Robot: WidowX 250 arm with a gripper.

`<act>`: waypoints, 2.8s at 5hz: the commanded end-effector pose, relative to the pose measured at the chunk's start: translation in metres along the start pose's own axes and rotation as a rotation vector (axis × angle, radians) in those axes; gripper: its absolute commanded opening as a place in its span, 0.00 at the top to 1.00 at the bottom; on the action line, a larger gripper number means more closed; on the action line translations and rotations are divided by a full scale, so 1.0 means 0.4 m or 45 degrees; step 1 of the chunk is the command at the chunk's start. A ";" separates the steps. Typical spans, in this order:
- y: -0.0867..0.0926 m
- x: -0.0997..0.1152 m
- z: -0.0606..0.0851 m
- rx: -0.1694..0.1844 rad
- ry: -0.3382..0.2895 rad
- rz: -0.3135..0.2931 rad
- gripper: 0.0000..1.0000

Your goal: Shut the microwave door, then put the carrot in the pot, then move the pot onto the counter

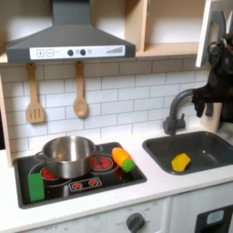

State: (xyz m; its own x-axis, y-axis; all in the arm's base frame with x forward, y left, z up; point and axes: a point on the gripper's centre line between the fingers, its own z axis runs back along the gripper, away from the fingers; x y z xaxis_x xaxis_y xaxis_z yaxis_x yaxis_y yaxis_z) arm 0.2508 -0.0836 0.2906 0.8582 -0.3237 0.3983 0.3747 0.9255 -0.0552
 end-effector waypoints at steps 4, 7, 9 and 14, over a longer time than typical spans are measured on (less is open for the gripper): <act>0.125 0.079 0.005 0.089 -0.026 0.213 0.00; 0.179 0.138 -0.012 0.092 -0.016 0.278 0.00; 0.204 0.163 -0.019 0.100 -0.017 0.300 0.00; 0.249 0.233 -0.042 0.091 -0.021 0.373 0.00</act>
State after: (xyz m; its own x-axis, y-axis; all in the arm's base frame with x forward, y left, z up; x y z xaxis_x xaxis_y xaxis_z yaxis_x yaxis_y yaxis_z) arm 0.3740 -0.0239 0.3060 0.9216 -0.0335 0.3866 0.0808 0.9910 -0.1066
